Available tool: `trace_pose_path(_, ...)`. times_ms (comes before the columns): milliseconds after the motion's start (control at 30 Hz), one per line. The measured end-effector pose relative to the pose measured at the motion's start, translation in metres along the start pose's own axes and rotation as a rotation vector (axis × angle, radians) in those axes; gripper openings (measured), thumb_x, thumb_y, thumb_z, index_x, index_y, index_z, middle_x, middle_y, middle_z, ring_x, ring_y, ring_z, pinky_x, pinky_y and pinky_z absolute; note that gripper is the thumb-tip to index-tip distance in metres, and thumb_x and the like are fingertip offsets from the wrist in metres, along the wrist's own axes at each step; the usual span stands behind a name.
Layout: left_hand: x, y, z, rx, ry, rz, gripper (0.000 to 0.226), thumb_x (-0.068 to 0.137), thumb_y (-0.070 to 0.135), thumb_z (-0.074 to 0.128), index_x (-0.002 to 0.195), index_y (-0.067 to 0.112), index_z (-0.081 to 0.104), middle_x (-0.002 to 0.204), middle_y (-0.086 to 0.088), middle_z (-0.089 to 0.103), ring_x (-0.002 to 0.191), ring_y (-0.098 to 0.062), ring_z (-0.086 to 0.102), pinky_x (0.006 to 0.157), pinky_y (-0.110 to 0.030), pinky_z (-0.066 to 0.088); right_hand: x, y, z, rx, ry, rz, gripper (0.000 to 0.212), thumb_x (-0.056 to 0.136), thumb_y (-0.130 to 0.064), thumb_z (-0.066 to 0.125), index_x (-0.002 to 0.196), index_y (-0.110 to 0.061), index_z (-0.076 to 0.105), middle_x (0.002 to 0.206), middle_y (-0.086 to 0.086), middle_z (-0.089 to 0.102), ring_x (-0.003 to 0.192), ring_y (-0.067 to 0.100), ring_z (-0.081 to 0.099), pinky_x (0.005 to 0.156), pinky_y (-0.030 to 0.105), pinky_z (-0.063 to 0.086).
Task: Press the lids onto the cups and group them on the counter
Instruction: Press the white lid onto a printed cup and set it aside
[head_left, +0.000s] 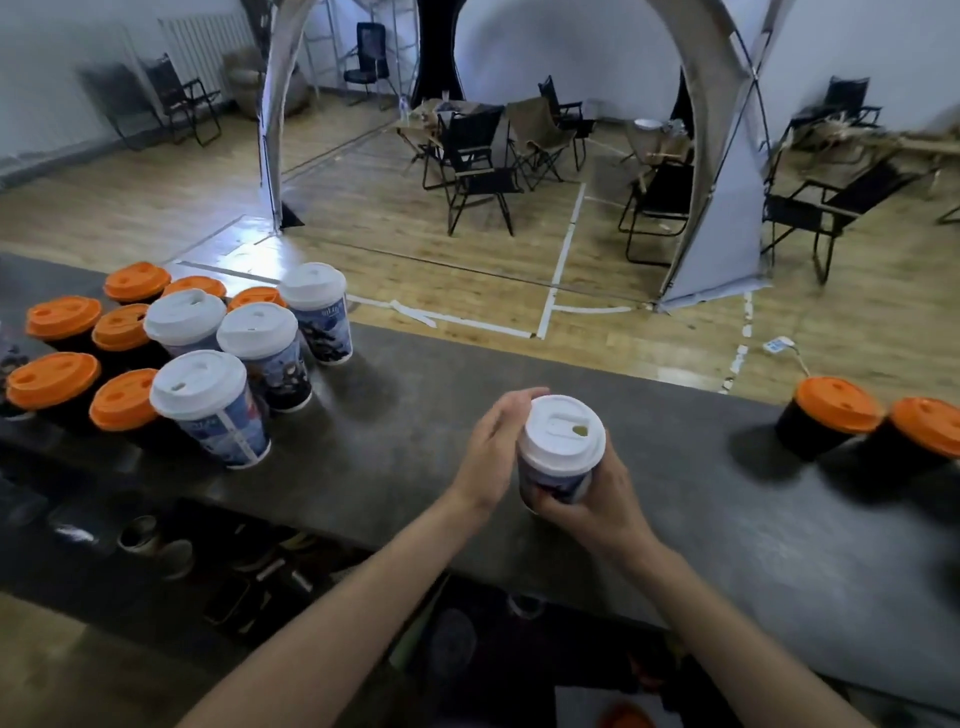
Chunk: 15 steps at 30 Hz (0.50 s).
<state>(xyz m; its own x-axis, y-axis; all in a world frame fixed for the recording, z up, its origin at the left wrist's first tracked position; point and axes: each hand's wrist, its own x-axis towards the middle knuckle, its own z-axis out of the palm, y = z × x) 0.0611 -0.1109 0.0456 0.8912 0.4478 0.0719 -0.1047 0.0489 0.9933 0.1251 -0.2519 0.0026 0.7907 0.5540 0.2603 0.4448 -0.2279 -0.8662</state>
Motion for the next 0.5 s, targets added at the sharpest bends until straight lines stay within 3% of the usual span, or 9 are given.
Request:
trace_pose_path(67,0.005,-0.007,0.02,-0.056,0.062,-0.032,0.036,0.103,0.029,0.041,0.104,0.013,0.073,0.101,0.004,0.077,0.097,-0.006,0.07,0.089,-0.023,0.05,-0.001,0.005,-0.001,0.014,-0.003,0.033,0.089,0.068,-0.014,0.094,0.143,-0.012,0.047,0.138,-0.007,0.058,0.129,-0.004,0.053,0.106,0.015,0.042)
trace_pose_path(167,0.007,-0.011,0.023,-0.018,0.126,0.025,0.037,0.096,0.027,0.04,0.101,0.013,0.074,0.099,0.003,0.077,0.096,-0.008,0.07,0.087,-0.022,0.052,-0.006,0.021,0.006,-0.006,-0.058,0.1,0.097,0.07,-0.035,0.091,0.149,-0.015,0.04,0.144,-0.003,0.054,0.134,0.003,0.051,0.11,0.032,0.047)
trace_pose_path(267,0.019,-0.01,0.013,-0.054,0.046,-0.006,0.038,0.1,0.021,0.04,0.109,0.0,0.071,0.103,-0.007,0.076,0.096,-0.009,0.071,0.085,-0.02,0.052,-0.009,0.03,0.009,-0.006,-0.062,0.101,0.097,0.07,-0.028,0.092,0.15,-0.017,0.038,0.142,-0.009,0.053,0.131,-0.005,0.05,0.104,0.015,0.044)
trace_pose_path(333,0.019,-0.01,0.015,-0.133,-0.003,-0.077,0.041,0.108,0.018,0.033,0.107,0.0,0.07,0.096,-0.004,0.077,0.091,-0.009,0.071,0.083,-0.021,0.053,-0.007,0.034,0.01,0.002,-0.067,0.094,0.093,0.07,-0.018,0.092,0.149,-0.016,0.043,0.139,-0.013,0.056,0.129,-0.006,0.052,0.099,0.008,0.042)
trace_pose_path(433,0.016,-0.026,0.022,-0.174,0.095,-0.118,0.045,0.11,0.028,0.034,0.092,0.012,0.072,0.085,0.004,0.076,0.085,-0.007,0.069,0.08,-0.022,0.052,-0.006,0.037,0.01,0.0,-0.064,0.08,0.087,0.07,-0.009,0.091,0.145,-0.013,0.049,0.137,-0.018,0.058,0.128,-0.008,0.053,0.099,0.009,0.042)
trace_pose_path(500,0.016,-0.034,0.024,-0.203,0.161,-0.123,0.044,0.101,0.043,0.043,0.092,0.013,0.073,0.092,-0.002,0.076,0.092,-0.012,0.069,0.085,-0.026,0.053,-0.009,0.038,0.011,0.003,-0.06,0.059,0.087,0.069,-0.014,0.093,0.145,-0.011,0.049,0.139,-0.013,0.058,0.13,-0.003,0.054,0.103,0.014,0.043)
